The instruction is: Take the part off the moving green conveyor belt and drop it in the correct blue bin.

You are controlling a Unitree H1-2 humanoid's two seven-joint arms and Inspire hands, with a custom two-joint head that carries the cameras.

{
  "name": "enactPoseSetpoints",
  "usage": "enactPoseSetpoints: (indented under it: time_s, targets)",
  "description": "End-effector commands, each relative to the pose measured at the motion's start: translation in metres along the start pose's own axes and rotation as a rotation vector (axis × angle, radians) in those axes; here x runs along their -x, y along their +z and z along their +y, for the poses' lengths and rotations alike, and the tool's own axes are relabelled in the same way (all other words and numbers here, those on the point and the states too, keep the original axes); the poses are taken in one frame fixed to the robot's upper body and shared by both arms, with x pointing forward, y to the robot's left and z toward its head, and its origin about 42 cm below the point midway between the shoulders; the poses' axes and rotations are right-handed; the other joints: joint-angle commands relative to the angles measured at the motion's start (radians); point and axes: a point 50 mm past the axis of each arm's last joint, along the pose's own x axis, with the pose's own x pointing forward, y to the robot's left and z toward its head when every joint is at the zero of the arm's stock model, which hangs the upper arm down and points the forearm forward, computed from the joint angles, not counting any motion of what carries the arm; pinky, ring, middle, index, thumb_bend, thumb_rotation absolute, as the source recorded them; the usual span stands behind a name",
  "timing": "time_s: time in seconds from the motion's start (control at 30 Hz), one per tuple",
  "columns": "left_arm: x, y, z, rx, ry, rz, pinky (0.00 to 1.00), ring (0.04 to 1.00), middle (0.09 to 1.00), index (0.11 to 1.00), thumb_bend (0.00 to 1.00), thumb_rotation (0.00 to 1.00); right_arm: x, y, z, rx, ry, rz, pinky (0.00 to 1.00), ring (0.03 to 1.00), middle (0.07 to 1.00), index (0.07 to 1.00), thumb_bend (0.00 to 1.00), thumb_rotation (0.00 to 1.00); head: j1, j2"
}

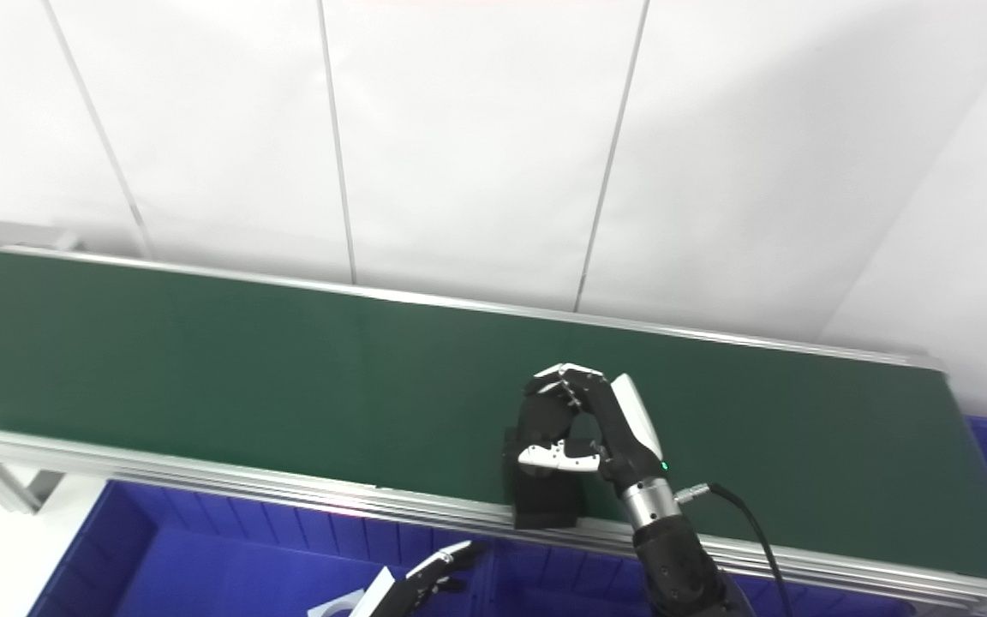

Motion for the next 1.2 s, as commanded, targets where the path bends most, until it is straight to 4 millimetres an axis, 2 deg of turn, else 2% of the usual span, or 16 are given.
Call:
enactPoseSetpoints:
  time_s: [0.0,0.3,0.47,0.57,0.67,0.8,1.07,1.17]
  targets:
    - [-0.003,0.012,0.001,0.030,-0.004,-0.067,0.86,0.922,0.937,0.893,0.88,0.95,-0.010,0.023,-0.021,0.009,-0.050,-0.112,0.30,0.381,0.467,0.540,0.51,0.00,-0.028,0.012]
    - [0.005,0.016,0.010,0.097,-0.001,-0.066,0.94,0.960,0.968,0.921,0.85,1.00,0.015,0.045,-0.043,0.004,-0.090,-0.162,0.28,0.380,0.470,0.547,0.51,0.00,-0.152,0.053]
    - [0.010,0.017,0.020,0.110,0.005,-0.068,0.96,0.969,0.973,0.929,0.85,1.00,0.033,0.053,-0.046,-0.007,-0.129,-0.166,0.29,0.377,0.472,0.548,0.51,0.00,-0.266,0.070]
    - [0.012,0.017,0.027,0.097,0.010,-0.070,0.97,0.970,0.970,0.934,0.84,1.00,0.043,0.056,-0.046,0.003,-0.146,-0.168,0.30,0.380,0.477,0.545,0.51,0.00,-0.302,0.072]
    - [0.013,0.017,0.034,0.094,0.007,-0.072,0.97,0.971,0.973,0.939,0.84,1.00,0.061,0.054,-0.049,0.029,-0.168,-0.142,0.31,0.386,0.478,0.542,0.51,0.00,-0.356,0.080]
    - [0.013,0.018,0.042,0.109,0.007,-0.080,0.96,0.965,0.972,0.951,0.81,1.00,0.081,0.050,-0.052,0.045,-0.184,-0.122,0.32,0.395,0.482,0.536,0.51,0.00,-0.383,0.096]
    - [0.015,0.019,0.054,0.114,-0.006,-0.088,0.93,0.949,0.963,0.950,0.86,1.00,0.121,0.048,-0.051,0.046,-0.207,-0.032,0.31,0.387,0.476,0.542,0.51,0.00,-0.430,0.116]
    - [0.016,0.020,0.058,0.123,-0.008,-0.096,0.94,0.949,0.962,0.947,0.87,1.00,0.147,0.050,-0.048,0.044,-0.218,0.020,0.32,0.393,0.474,0.539,0.51,0.00,-0.451,0.133]
